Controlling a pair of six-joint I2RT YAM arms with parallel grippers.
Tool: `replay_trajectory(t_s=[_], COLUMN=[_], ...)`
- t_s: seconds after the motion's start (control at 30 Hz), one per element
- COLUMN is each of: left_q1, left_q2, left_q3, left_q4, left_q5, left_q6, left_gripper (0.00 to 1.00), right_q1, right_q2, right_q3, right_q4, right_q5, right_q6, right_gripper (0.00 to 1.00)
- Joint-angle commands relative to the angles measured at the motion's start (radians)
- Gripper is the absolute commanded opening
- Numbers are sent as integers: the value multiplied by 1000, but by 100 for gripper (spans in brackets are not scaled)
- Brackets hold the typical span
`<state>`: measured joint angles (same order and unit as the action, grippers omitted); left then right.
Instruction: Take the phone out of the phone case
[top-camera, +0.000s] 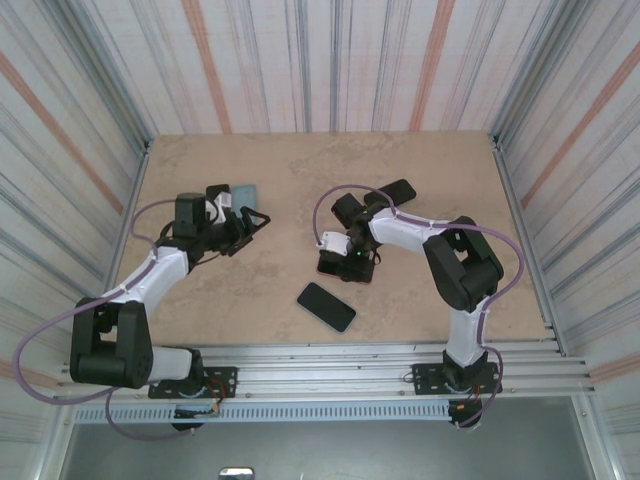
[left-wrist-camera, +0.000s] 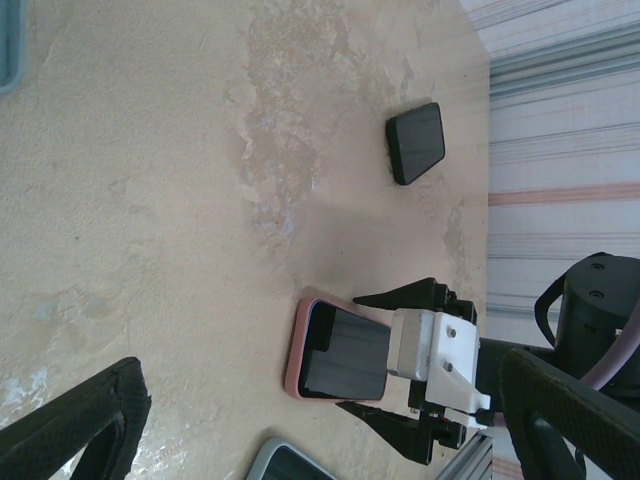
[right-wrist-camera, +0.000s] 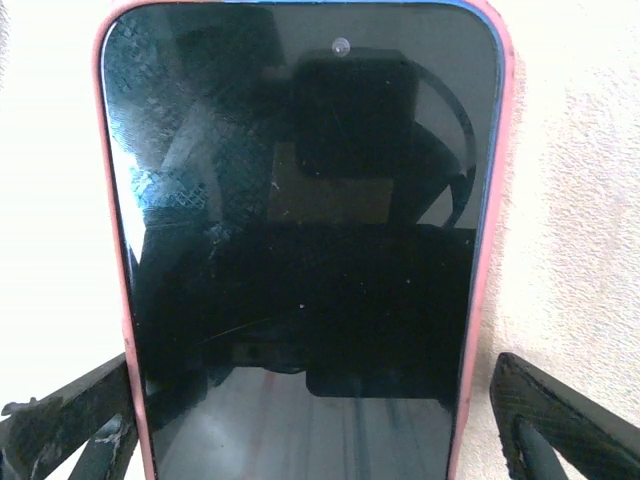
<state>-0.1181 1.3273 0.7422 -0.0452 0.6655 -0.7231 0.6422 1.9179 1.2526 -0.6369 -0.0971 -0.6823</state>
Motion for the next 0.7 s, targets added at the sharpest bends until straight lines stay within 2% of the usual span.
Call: replay_trajectory(t_s=[0.0, 0.23, 0.4, 0.5, 0.67], left_q1=[0, -1, -8, -24, -102], left_q2=[-4, 3, -7, -15, -10], left_q3=[-17, -4, 3, 5, 31], left_q4=[25, 24, 22, 37, 74], left_q5=[20, 22, 17, 7, -33], left_q6=[7, 6, -2, -16, -48], left_gripper=[94, 94, 93, 93, 91], right_q1=[6, -13, -57, -97, -154], right_q2=[56, 20, -58, -119, -197], right_q3=[-50, -43, -42, -65, -107], right_q4=[-3, 8, 64, 121, 226], right_q5=[28, 9, -61, -154, -288], right_q6=[10, 42, 112, 178, 299], right_gripper=[84, 62, 58, 56, 54])
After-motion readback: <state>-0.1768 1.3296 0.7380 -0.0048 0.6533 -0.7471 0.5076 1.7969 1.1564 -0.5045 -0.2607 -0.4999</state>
